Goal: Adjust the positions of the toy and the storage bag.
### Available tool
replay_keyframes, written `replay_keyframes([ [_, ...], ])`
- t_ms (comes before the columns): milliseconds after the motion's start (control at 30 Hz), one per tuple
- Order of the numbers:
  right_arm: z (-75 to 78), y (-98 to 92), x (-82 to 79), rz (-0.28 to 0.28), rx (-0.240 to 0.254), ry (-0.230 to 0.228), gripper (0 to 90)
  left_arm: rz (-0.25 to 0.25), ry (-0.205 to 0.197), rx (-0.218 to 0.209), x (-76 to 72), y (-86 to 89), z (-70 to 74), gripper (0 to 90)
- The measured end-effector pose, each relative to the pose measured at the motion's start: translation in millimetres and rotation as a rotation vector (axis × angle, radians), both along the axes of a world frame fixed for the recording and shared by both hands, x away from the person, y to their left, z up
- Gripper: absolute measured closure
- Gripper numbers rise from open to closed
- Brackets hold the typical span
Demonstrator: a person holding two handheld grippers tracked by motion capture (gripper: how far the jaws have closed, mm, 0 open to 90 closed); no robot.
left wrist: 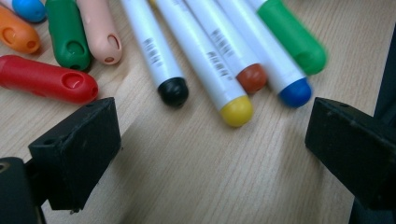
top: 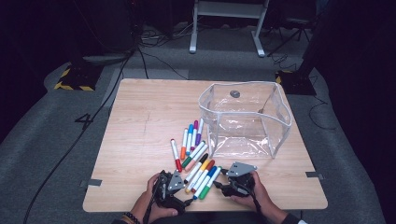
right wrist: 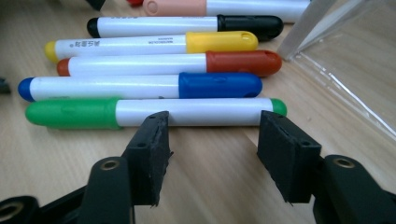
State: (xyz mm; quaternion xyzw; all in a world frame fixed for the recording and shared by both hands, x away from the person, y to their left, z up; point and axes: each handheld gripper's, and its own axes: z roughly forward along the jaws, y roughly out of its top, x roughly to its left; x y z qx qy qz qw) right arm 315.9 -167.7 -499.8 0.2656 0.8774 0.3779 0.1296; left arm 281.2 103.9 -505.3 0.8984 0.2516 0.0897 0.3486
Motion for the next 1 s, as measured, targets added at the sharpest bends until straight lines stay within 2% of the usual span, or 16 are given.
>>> replay_keyframes([
  [67, 0.2, 7.0, 4.8, -0.008, -0.006, -0.02, 48.1, -0.006, 0.0, 0.002, 0.4, -2.4, 0.1, 3.7],
  [267, 0.1, 11.8, 12.1, -0.016, -0.01, -0.032, 47.2, 0.021, 0.0, 0.004, 1.3, -9.7, 0.2, 3.7],
  [467, 0.5, 6.5, 14.8, -0.018, -0.012, -0.019, 43.4, 0.094, -0.008, 0.005, 5.1, -17.3, 0.3, 3.7],
  [600, 1.5, -3.6, 15.2, 0.002, -0.021, -0.007, 40.4, 0.103, -0.001, -0.002, 8.9, -21.2, 0.1, 3.8],
  [733, 5.8, -26.8, 14.6, 0.012, -0.035, 0.003, 40.0, 0.114, -0.002, -0.003, 11.3, -21.7, 0.4, 5.6],
  [767, 5.8, -26.8, 14.6, 0.012, -0.035, 0.003, 40.0, 0.119, -0.001, -0.005, 11.1, -21.7, 0.3, 5.6],
  [833, 11.7, -40.2, 14.1, 0.011, -0.038, -0.014, 40.4, 0.119, -0.002, -0.005, 11.1, -21.7, 0.4, 5.7],
  [900, 17.9, -57.2, 13.8, -0.016, -0.038, -0.032, 42.2, 0.118, -0.002, -0.003, 11.2, -21.6, 0.4, 5.7],
  [933, 23.3, -82.1, 15.0, -0.069, -0.011, -0.023, 43.4, 0.119, -0.001, -0.004, 11.1, -21.6, 0.4, 5.7],
  [967, 23.3, -82.1, 15.0, -0.069, -0.011, -0.023, 43.4, 0.119, -0.001, -0.005, 11.1, -21.7, 0.4, 5.7],
  [1000, 24.5, -91.4, 15.5, -0.094, -0.006, -0.025, 43.5, 0.119, -0.002, -0.003, 11.1, -21.6, 0.4, 5.7],
])
